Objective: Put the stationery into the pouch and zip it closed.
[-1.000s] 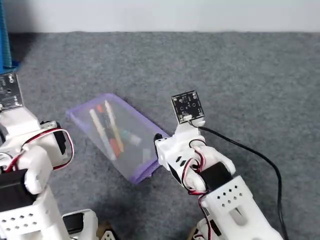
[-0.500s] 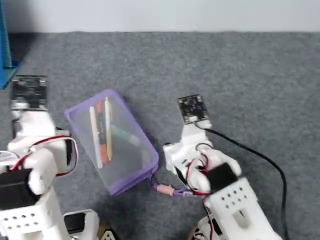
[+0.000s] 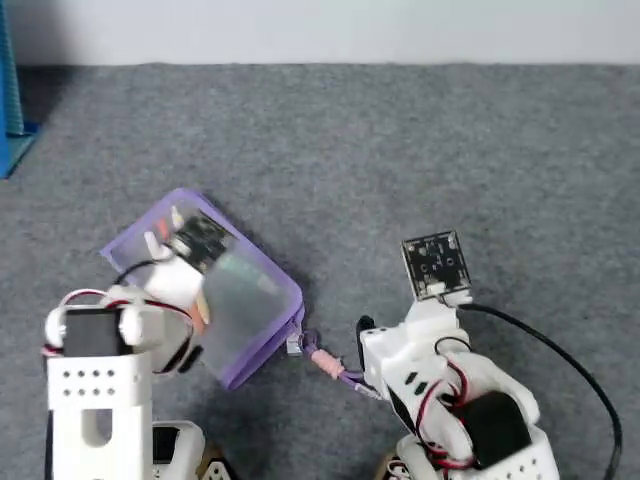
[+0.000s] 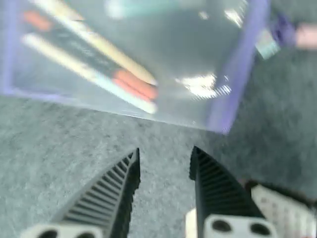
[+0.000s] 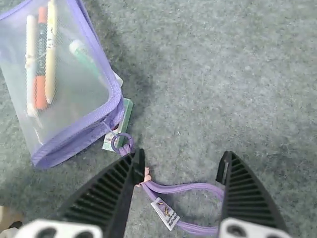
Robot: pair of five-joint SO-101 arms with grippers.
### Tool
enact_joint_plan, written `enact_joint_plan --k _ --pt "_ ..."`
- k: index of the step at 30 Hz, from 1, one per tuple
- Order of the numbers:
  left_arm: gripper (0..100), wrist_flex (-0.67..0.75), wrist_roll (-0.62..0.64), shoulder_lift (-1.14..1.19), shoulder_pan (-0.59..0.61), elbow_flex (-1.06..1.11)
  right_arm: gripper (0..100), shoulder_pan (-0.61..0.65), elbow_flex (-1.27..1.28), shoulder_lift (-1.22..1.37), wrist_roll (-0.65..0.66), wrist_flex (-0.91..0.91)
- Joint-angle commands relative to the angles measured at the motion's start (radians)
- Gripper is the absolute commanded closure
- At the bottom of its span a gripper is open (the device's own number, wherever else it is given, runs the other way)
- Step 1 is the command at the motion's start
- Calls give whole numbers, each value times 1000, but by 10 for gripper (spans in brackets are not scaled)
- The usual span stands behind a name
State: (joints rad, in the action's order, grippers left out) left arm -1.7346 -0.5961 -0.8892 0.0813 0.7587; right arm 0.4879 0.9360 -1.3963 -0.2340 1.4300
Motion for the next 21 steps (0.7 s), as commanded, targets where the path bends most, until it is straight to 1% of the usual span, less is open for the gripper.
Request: enact_joint_plan --k 1,6,9,11,13,19,21 --pt "833 20 -51 -2 -84 18 768 -12 15 -19 -6 7" --pt "833 86 -48 -2 -239 99 768 -8 104 -21 -8 -30" --pt "833 153 6 -2 -264 134 768 -7 127 -10 -3 -76" --pt "833 204 54 -2 -239 140 768 1 167 -10 9 -104" --pt "833 233 75 -2 -201 139 768 36 203 -10 43 -116" --pt "833 261 78 -3 -87 128 768 171 219 -4 54 -122" --pt "833 259 84 -3 -46 107 768 205 219 33 54 -124"
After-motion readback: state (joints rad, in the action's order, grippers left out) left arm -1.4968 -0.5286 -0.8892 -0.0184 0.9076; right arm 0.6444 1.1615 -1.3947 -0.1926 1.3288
